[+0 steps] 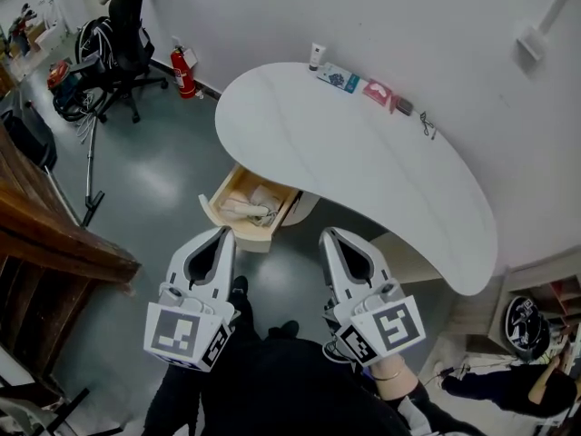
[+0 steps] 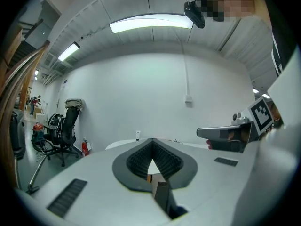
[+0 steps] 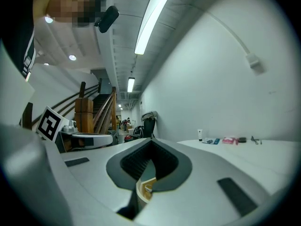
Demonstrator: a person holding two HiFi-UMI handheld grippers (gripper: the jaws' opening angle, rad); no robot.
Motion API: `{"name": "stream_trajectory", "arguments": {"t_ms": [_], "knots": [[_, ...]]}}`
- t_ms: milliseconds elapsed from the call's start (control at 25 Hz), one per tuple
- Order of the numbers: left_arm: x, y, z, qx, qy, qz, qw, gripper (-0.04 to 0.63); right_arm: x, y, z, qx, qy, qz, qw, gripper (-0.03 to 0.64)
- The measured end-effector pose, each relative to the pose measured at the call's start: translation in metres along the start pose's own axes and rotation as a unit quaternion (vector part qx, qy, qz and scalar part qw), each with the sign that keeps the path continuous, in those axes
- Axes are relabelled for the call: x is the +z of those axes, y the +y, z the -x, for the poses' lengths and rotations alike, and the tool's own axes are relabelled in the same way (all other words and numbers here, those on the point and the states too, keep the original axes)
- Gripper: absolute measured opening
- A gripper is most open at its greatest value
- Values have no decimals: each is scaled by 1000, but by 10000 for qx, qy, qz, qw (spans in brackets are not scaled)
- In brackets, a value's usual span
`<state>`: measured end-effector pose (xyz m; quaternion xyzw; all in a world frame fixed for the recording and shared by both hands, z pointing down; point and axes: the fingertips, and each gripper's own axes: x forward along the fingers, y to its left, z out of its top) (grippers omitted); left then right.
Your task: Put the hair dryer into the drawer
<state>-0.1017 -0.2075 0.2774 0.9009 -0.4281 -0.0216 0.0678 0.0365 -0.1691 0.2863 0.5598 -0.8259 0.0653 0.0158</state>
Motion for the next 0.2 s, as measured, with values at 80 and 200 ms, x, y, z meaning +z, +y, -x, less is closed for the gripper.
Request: {"name": "stream_trajectory", "arguments": {"t_ms": [80,200], "knots": [[3,-1,0,-9,-26,-16,10000,9,3,-1,3,-32,-47,9,10000,0],[6,-2,-1,-25,-51,-16,10000,9,7,-5,7,-108,-116,-19,9999,0]]}}
